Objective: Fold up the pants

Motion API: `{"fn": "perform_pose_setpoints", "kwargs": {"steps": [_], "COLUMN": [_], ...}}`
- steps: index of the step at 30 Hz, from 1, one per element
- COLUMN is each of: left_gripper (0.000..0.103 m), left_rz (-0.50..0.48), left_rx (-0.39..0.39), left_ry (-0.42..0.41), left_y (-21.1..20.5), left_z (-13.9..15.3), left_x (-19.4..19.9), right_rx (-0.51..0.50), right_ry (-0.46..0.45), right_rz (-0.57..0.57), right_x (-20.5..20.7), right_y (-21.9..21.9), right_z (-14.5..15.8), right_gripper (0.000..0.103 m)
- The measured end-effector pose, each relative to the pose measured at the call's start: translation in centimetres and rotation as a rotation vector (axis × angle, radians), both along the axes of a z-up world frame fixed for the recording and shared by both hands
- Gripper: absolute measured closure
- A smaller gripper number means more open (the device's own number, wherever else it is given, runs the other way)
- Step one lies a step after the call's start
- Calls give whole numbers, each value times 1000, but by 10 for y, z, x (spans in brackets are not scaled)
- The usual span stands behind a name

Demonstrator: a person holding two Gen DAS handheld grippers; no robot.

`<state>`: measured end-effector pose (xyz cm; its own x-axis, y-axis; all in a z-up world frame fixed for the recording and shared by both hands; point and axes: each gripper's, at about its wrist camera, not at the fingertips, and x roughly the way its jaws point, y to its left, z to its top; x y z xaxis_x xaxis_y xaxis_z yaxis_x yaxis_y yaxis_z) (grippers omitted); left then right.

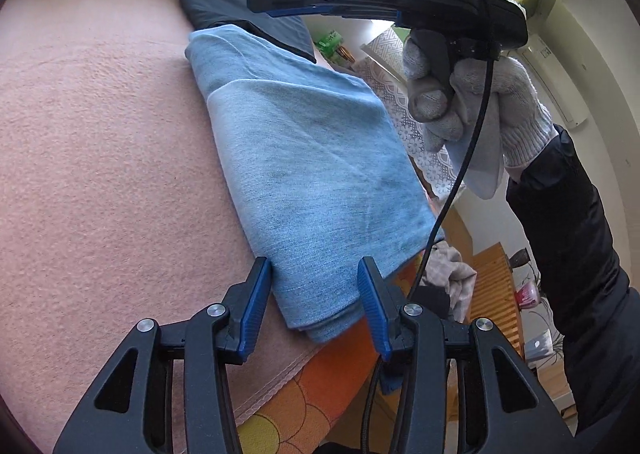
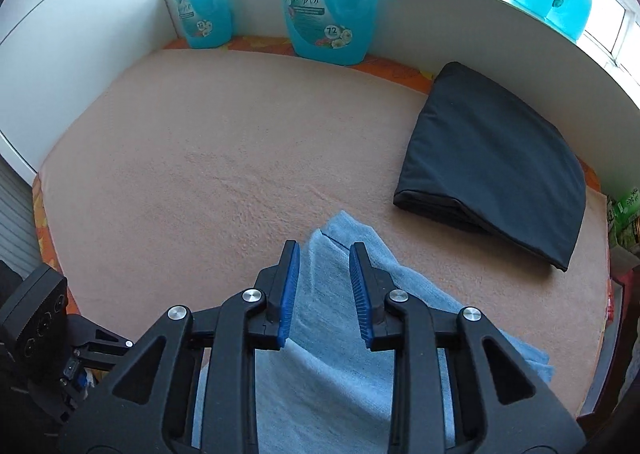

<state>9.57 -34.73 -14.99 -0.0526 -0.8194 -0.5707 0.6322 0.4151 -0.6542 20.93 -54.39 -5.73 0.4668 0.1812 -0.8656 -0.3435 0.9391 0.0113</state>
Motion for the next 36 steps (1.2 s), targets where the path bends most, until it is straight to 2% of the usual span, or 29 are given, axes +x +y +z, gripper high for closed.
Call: {"fn": "perform_pose_setpoints", "kwargs": {"steps": [8, 11, 16, 17, 19, 20, 21, 23, 26, 27, 30, 36], "left_gripper": [60, 60, 60, 60, 60, 57, 55, 55, 58, 69, 80, 84], "left_rz": [0, -4, -2, -1, -1, 2, 4, 5, 4, 8, 15, 10], "left_rx": [-9, -12, -11, -11, -8, -5, -5, -9, -32, -42, -70, -87], "left_ry": [10, 22, 27, 29, 33, 33, 38, 49, 39, 32, 23, -43], "left_y": [0, 0, 0, 0, 0, -1, -1, -3, -1, -1, 2, 1], "left_z": [-2, -3, -3, -3, -4, -5, -6, -7, -6, -5, -2, 7], "left_x": [-1, 0, 0, 0, 1, 1, 1, 2, 1, 0, 1, -8], "right_rx": [-151, -169, -212, -235, -303, -336, -344, -356, -372, -376, -357, -359], "right_ry": [92, 129, 143, 139, 128, 122, 121, 105, 71, 59, 42, 20], "right_rz": [158, 156, 216, 225, 230, 225, 222, 200, 154, 135, 66, 29], "right_x": [29, 34, 24, 21, 16, 14, 13, 10, 6, 5, 6, 6], "right_y": [29, 27, 37, 40, 47, 49, 50, 53, 54, 53, 47, 46], "right_z": [-27, -37, -43, -44, -48, -50, -50, -47, -40, -37, -24, -14], "right_gripper": [75, 55, 54, 56, 69, 82, 87, 92, 95, 96, 97, 98]}}
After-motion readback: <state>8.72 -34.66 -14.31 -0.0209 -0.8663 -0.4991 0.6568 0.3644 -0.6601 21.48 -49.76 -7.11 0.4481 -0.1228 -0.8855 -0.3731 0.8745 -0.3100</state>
